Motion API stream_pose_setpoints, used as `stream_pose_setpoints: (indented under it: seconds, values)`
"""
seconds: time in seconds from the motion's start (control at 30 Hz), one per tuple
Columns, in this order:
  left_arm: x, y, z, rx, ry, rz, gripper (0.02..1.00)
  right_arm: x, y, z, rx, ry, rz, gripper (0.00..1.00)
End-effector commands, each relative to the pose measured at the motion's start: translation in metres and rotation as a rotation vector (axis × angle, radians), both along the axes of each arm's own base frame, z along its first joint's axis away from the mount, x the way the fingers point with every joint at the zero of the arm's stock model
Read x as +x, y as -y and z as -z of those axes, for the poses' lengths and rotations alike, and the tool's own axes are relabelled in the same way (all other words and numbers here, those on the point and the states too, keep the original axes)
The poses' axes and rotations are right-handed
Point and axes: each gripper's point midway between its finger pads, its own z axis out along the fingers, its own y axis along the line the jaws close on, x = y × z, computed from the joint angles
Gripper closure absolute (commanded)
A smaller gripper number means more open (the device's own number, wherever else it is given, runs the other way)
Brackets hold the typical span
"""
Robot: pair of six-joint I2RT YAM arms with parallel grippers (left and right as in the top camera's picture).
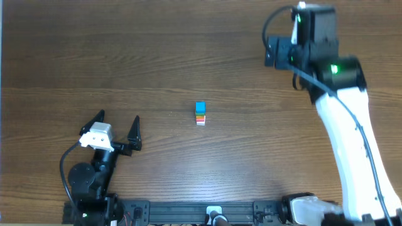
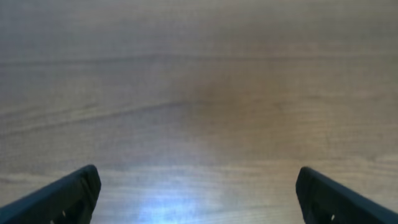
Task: Stack Cubes
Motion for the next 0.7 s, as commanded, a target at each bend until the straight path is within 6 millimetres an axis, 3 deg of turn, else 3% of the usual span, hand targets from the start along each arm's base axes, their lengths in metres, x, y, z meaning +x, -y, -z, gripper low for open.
stream_pose_setpoints:
  seconds: [0.03,0.5,0.7]
  values:
    - [0.0,0.002,0.001,0.011,0.003,0.011,0.02,-0.034,0.008,0.013,-0.01,0.078,0.0,0.007]
    - [0.0,0.002,0.001,0.011,0.003,0.011,0.018,-0.108,0.038,0.029,0.074,0.554,-0.032,0.007]
    - [0.0,0.002,0.001,0.01,0.002,0.011,0.02,-0.131,0.038,0.043,0.059,0.677,-0.032,0.009]
